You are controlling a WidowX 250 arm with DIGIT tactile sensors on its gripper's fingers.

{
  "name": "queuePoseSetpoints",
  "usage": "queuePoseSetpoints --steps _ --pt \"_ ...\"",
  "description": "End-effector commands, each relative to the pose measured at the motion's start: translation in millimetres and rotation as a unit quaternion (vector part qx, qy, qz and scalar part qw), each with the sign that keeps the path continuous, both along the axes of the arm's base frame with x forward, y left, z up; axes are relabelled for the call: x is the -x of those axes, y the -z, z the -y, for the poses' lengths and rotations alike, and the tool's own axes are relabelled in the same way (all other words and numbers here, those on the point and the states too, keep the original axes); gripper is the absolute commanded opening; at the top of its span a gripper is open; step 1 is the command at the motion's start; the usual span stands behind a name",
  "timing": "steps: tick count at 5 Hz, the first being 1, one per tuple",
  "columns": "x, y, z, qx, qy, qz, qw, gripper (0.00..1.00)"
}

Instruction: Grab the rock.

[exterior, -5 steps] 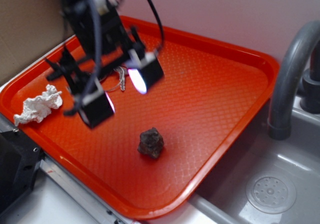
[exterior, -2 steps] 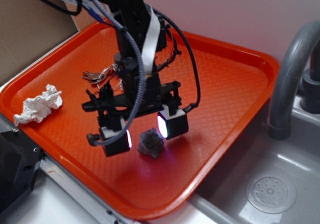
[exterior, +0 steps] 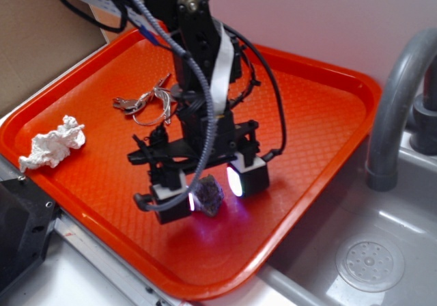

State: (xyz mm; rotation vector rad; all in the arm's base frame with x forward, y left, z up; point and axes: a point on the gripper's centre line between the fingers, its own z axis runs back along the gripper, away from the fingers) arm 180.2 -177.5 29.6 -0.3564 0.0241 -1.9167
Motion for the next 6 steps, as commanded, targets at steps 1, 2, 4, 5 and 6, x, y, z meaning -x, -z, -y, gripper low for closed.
queuePoseSetpoints --steps 1,2,4,5,6 --pt "26.5 -1.1 -0.8 -0.011 0.01 0.004 1.0 0.0" --pt "28.9 2.2 -2.8 -0.021 0.006 0.007 1.0 0.0" --pt "17.6 -16.7 -22.9 -0.03 -0.043 0.044 0.998 0.0" --pt "12.3 -39.1 -31.2 -0.018 -0.064 0.068 0.995 0.0" --pt "8.8 -66.7 -37.8 -0.024 -0.095 0.095 0.991 0.0"
